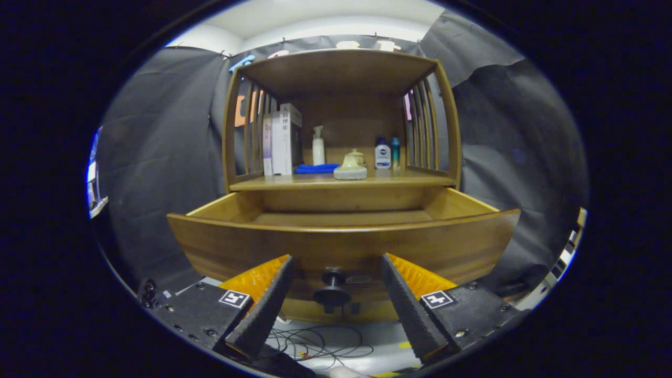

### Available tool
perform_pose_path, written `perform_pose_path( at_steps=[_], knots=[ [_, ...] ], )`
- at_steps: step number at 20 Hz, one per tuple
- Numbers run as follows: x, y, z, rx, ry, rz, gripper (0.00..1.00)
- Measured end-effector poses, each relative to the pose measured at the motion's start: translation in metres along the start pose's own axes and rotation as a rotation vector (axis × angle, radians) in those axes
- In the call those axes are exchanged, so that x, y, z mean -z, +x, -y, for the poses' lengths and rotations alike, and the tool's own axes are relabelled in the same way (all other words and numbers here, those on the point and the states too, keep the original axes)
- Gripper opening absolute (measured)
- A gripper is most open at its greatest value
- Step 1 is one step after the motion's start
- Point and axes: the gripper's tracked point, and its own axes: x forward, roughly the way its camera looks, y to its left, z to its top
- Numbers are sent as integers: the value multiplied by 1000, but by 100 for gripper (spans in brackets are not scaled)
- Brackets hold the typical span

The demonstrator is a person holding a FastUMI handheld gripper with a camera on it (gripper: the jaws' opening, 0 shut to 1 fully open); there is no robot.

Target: Pull open the drawer, take out the items inside it, and place them on the countertop above the cabinet.

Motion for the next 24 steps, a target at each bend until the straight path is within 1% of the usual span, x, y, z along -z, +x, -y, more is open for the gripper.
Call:
perform_pose_path(
  at_steps=[3,6,9,14,21,24],
  knots=[
    [8,8,-4,-4,0,-5,100],
    [13,15,2,18,-26,-5,100],
    [14,19,4,28,-6,1,100],
    [16,21,5,59,-19,-3,100],
    [11,27,4,58,-26,1,100],
    [7,40,6,53,-32,-9,100]
  ],
)
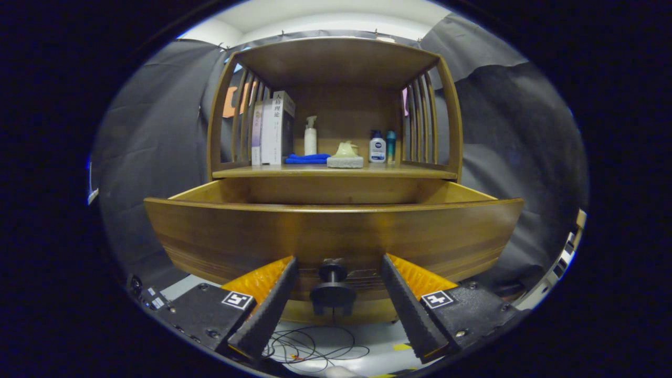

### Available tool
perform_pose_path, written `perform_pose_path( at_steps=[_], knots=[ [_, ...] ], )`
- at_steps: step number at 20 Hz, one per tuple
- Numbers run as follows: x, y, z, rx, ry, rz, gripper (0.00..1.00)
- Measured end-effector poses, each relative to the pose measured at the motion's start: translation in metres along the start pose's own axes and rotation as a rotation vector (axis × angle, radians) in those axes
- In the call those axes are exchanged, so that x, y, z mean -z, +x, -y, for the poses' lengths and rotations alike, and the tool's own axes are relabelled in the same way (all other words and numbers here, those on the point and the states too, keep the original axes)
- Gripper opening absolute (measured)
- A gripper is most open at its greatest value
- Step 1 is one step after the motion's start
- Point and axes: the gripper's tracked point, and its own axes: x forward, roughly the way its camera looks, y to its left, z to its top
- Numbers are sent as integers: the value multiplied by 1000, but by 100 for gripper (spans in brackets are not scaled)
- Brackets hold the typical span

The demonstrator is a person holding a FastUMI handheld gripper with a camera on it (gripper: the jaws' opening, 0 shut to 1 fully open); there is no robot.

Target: Pull open the drawer, take out the items inside it, and place them on the countertop above the cabinet.

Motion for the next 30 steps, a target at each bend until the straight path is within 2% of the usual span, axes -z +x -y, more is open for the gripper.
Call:
perform_pose_path(
  at_steps=[12,30],
  knots=[
    [-23,61,-6,18,4,14,100],
    [-42,142,-4,-9,13,57,100]
  ],
)
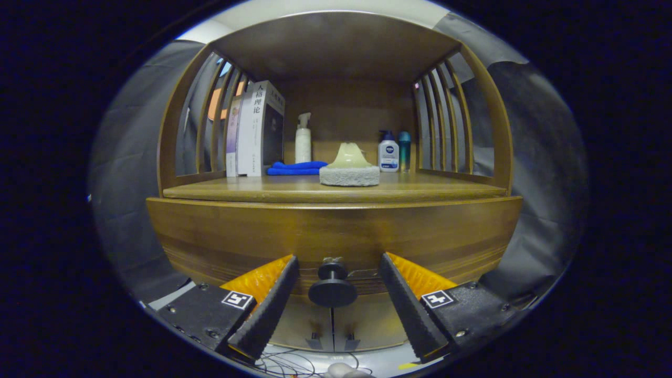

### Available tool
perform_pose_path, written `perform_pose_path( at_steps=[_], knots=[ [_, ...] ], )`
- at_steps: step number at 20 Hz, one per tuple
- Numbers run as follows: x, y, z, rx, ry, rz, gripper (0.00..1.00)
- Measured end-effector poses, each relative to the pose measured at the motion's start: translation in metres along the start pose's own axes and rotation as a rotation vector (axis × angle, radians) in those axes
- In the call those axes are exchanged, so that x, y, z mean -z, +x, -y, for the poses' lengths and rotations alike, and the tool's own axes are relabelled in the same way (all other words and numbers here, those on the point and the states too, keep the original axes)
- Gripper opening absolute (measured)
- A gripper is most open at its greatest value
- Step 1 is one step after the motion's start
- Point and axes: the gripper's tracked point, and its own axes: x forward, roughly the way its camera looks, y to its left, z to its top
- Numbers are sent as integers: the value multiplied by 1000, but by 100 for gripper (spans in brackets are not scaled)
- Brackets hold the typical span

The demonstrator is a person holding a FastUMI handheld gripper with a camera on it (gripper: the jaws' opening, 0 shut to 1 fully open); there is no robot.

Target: Pull open the drawer, take out the items inside it, and place them on the countertop above the cabinet.

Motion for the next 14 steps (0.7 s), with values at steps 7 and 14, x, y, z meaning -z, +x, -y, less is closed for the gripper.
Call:
perform_pose_path(
  at_steps=[7,14],
  knots=[
    [-2,16,-1,0,3,19,100],
    [-2,16,-1,8,-4,-32,100]
  ],
)
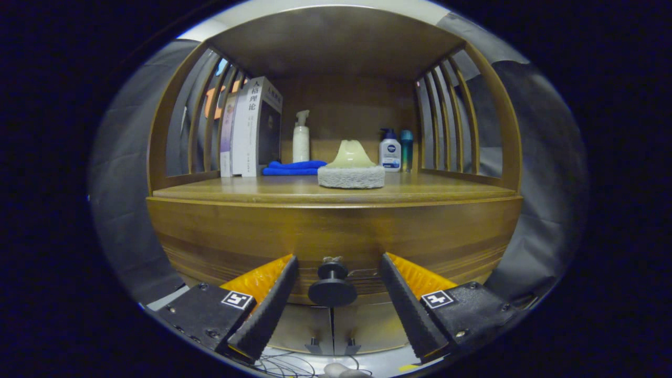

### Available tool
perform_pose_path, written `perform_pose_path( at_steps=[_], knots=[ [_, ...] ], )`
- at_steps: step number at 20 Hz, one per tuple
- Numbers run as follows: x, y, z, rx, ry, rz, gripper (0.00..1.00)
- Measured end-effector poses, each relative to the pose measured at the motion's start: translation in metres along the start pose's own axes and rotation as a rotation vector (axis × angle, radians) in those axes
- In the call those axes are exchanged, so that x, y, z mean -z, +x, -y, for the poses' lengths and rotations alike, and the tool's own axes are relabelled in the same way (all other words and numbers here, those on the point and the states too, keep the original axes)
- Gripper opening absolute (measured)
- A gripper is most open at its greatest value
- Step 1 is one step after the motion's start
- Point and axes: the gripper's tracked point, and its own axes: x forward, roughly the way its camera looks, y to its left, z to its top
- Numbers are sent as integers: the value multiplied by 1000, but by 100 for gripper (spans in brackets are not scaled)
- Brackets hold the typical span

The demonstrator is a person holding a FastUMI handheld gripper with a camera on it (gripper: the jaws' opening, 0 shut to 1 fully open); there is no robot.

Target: Pull open the drawer, take out the items inside it, and place them on the countertop above the cabinet.

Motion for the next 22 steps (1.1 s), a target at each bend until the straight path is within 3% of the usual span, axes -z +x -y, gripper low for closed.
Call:
perform_pose_path(
  at_steps=[8,22],
  knots=[
    [-1,-16,8,-23,16,-54,100],
    [-42,-211,70,-56,-15,114,100]
  ],
)
